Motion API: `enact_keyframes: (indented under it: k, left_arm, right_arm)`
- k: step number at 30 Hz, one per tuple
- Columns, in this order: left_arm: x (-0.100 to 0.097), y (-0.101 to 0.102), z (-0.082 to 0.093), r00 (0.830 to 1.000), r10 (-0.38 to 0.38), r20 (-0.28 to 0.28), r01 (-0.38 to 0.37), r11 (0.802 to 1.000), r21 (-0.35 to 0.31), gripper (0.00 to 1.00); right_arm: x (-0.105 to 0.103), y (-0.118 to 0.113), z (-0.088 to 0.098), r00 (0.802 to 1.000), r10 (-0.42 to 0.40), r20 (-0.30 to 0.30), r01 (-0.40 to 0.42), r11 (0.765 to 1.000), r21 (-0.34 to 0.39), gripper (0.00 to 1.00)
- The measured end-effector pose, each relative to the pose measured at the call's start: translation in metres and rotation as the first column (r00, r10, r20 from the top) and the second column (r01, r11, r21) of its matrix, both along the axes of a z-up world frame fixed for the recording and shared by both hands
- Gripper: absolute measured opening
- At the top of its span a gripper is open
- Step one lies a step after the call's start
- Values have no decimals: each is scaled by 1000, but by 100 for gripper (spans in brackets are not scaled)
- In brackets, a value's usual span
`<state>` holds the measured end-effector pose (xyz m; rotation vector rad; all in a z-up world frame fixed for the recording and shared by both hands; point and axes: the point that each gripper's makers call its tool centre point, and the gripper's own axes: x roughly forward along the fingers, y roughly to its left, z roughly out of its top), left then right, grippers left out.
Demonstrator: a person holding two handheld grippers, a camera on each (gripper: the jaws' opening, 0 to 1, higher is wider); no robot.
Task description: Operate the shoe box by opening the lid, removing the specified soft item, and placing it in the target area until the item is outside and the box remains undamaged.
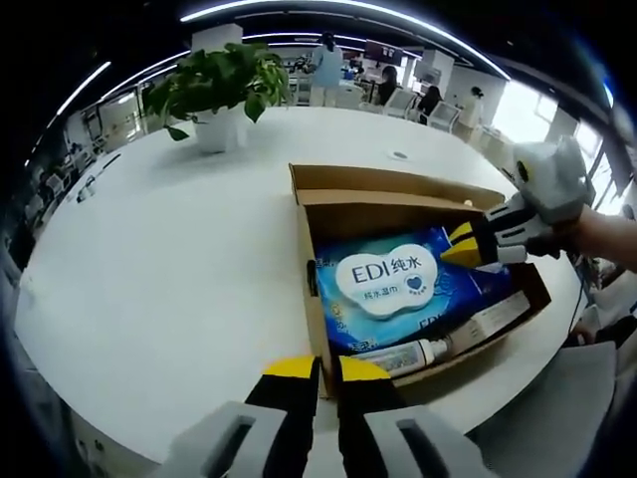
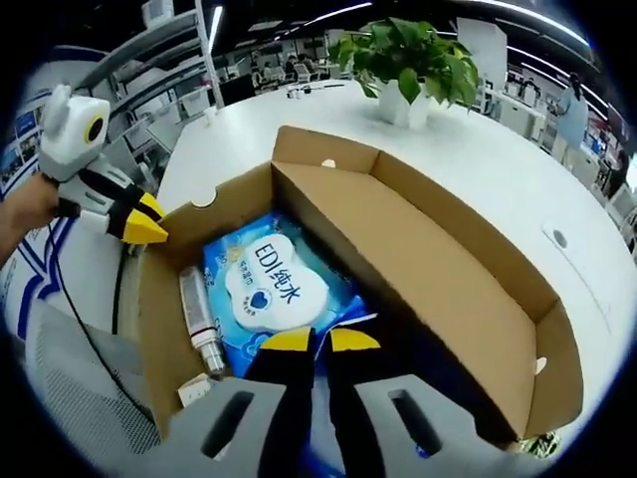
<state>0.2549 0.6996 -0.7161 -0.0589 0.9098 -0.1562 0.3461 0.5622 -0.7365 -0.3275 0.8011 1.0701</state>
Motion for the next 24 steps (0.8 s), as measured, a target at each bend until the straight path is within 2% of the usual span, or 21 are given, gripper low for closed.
enact_keyframes:
  k: [8,14,24]
  left_arm:
    - [-2,-1,0,1000,-1,3,1,1000,-2,6]
    - [-2,-2,0,1000,-12,-5,12,1000,5,6]
    - [-2,-2,0,1000,-18,-13,18,1000,2,6]
  right_arm:
    - [-3,3,17,999,-31,-27,32,999,29,0]
    - [-4,1,29,999,-35,-1,35,999,38,0]
    - [0,-21,39,998,-58,32,57,998,12,0]
